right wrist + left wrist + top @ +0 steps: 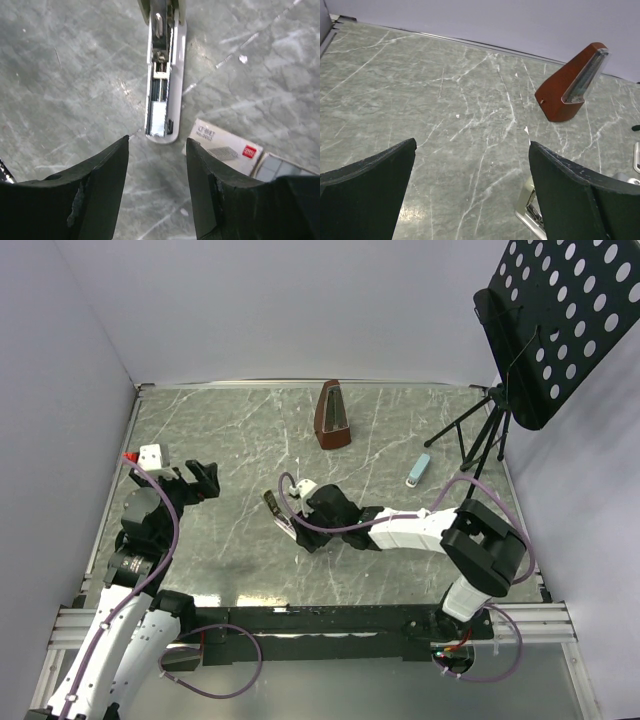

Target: Load the staples into the stapler

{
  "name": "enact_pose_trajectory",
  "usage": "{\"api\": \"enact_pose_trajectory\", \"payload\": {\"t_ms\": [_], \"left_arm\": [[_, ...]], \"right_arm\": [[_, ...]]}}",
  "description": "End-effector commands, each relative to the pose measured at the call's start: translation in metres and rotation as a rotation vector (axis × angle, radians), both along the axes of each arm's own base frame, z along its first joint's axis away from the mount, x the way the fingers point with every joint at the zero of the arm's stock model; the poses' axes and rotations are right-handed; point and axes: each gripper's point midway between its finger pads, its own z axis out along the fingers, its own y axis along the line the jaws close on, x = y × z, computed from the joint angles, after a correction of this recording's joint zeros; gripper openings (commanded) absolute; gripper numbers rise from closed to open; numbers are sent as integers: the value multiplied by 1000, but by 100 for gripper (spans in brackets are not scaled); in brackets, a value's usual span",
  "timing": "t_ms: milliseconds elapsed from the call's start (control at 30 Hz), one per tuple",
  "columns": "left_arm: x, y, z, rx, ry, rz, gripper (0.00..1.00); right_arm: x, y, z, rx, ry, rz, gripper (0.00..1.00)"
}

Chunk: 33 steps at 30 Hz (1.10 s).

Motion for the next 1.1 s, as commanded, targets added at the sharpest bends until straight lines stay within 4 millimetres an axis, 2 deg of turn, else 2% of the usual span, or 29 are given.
{"api": "enact_pose_trajectory", "payload": {"t_ms": [0,133,300,567,667,767,800,900,1067], "left_arm": [[-2,-6,36,-12,-97,-43,99],[-2,-6,35,-5,-96,-44,99],[-1,-6,32,2,-84,-44,99],[1,-10,30,17,-79,-69,99],[2,-18,28,27,-79,-117,99],[3,-25,28,32,-89,-159,99],[3,-30,26,33,-83,-189,99],[4,-37,25,40,-85,-231,100],[6,-43,22,53,-79,-269,99]], "right_arm": [[11,27,18,120,-79,27,56],[16,29,16,114,-93,23,53],[19,29,7,83,-82,13,44],[19,30,3,60,-78,19,40],[22,33,5,58,-101,35,33],[27,36,9,55,-140,62,24],[29,35,10,47,-161,78,17],[38,37,16,46,-204,104,9],[52,40,21,84,-210,144,7]]}}
